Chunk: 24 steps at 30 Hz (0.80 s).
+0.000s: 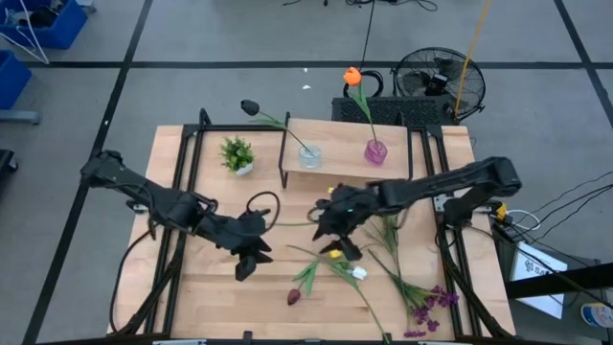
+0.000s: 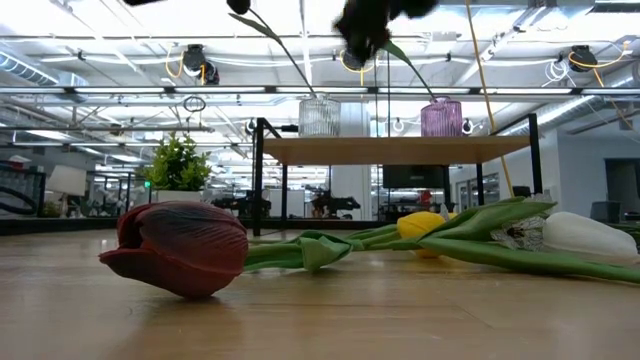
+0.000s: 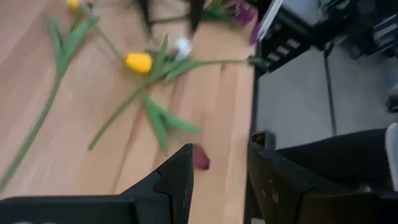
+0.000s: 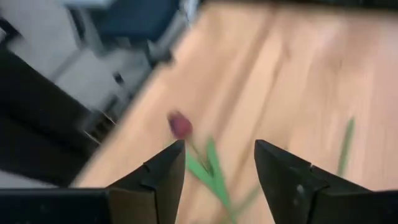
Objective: Pick and place flowers into a vace then onto a shelf
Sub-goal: Put the red tulip into the purple vase
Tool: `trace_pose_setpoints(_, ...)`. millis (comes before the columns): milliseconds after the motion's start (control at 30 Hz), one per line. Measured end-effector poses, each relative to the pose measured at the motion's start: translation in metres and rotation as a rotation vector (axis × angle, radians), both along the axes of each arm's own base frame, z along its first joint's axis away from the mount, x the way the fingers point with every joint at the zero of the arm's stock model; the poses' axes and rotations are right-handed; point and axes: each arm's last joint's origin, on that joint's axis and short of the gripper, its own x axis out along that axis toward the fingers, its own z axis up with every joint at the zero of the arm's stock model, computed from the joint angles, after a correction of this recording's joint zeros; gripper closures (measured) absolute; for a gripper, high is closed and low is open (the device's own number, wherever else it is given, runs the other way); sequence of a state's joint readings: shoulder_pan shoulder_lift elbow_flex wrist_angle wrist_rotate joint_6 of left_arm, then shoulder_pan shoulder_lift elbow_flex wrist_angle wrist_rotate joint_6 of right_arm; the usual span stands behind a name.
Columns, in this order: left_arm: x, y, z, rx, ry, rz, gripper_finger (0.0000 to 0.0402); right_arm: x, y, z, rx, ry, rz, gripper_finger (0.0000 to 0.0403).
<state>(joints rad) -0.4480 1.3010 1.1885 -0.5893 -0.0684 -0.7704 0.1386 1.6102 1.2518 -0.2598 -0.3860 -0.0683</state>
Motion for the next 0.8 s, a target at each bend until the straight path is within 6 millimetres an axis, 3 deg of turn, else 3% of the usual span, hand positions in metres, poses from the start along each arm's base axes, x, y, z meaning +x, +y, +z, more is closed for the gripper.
trace_pose_setpoints(167, -0.006, 0.001, 0.008, 0.039, -0.06, 0.042, 0.0248, 0.019, 0.02, -0.056, -0.078, 0.101, 0.115, 0.0219)
trace_pose_setpoints(333, -0.006, 0.0, 0.008, 0.046, -0.063, 0.05, 0.0248, 0.035, 0.028, -0.096, -0.125, 0.134, 0.088, 0.0219)
trace_pose_setpoints(600, -0.006, 0.001, 0.008, 0.062, -0.068, 0.038, 0.0247, 0.043, 0.032, -0.133, -0.129, 0.183, 0.109, 0.022)
trace_pose_setpoints(800, -0.007, 0.001, 0.008, 0.063, -0.069, 0.027, 0.0247, 0.044, 0.036, -0.139, -0.195, 0.157, 0.121, 0.0224)
